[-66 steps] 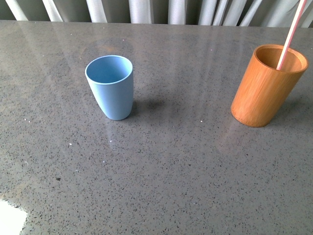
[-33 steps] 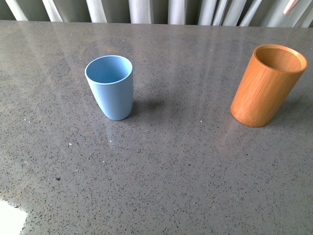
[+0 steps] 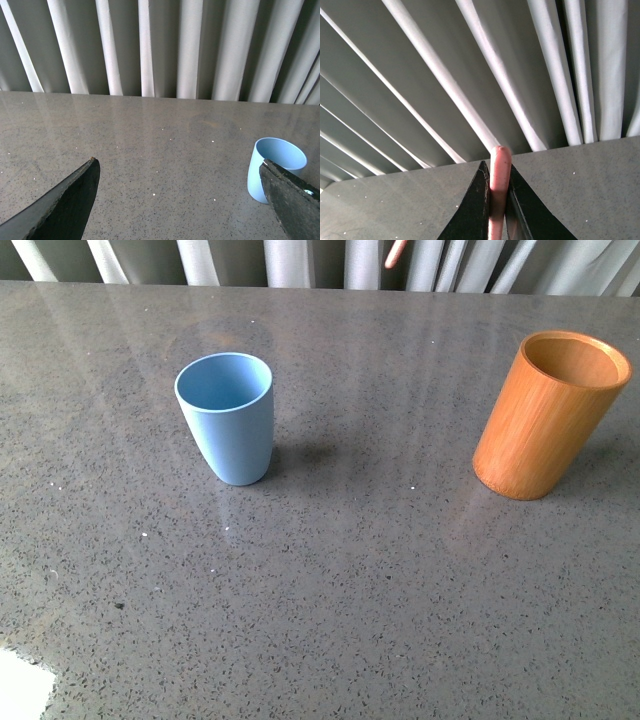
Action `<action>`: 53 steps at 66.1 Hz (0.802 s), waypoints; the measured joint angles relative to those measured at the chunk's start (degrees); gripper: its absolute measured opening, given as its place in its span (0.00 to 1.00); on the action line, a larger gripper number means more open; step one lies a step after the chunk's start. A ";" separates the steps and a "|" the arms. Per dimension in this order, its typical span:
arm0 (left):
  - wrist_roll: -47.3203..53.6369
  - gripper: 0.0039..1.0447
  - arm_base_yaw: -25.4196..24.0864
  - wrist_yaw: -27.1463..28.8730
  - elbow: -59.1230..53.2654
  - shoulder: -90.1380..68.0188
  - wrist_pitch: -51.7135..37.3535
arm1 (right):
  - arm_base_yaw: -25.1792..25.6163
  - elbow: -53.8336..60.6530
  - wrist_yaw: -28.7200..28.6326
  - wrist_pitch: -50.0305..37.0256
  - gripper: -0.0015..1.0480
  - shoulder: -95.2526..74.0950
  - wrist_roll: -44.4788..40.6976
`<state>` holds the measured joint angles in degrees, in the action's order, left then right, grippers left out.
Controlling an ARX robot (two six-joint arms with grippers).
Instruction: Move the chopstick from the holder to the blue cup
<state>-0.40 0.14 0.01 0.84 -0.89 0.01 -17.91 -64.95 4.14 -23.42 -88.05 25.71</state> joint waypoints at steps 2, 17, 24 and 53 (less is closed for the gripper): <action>0.00 0.92 0.00 0.00 0.02 0.00 0.00 | -0.63 -0.15 0.13 -0.20 0.03 -0.44 0.46; 0.00 0.92 0.00 -0.02 0.00 0.00 0.00 | -4.85 -2.51 2.82 -1.84 0.03 -3.52 3.26; 0.00 0.92 0.00 -0.02 0.00 0.00 0.00 | -6.58 -2.60 3.82 -2.19 0.03 -4.83 3.43; 0.00 0.92 0.00 -0.02 0.00 0.00 0.00 | -11.72 -4.52 6.51 -4.28 0.03 -11.56 3.41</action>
<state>-0.40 0.14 -0.01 0.84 -0.89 0.01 -29.63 -69.47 10.66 -27.70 -99.61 29.12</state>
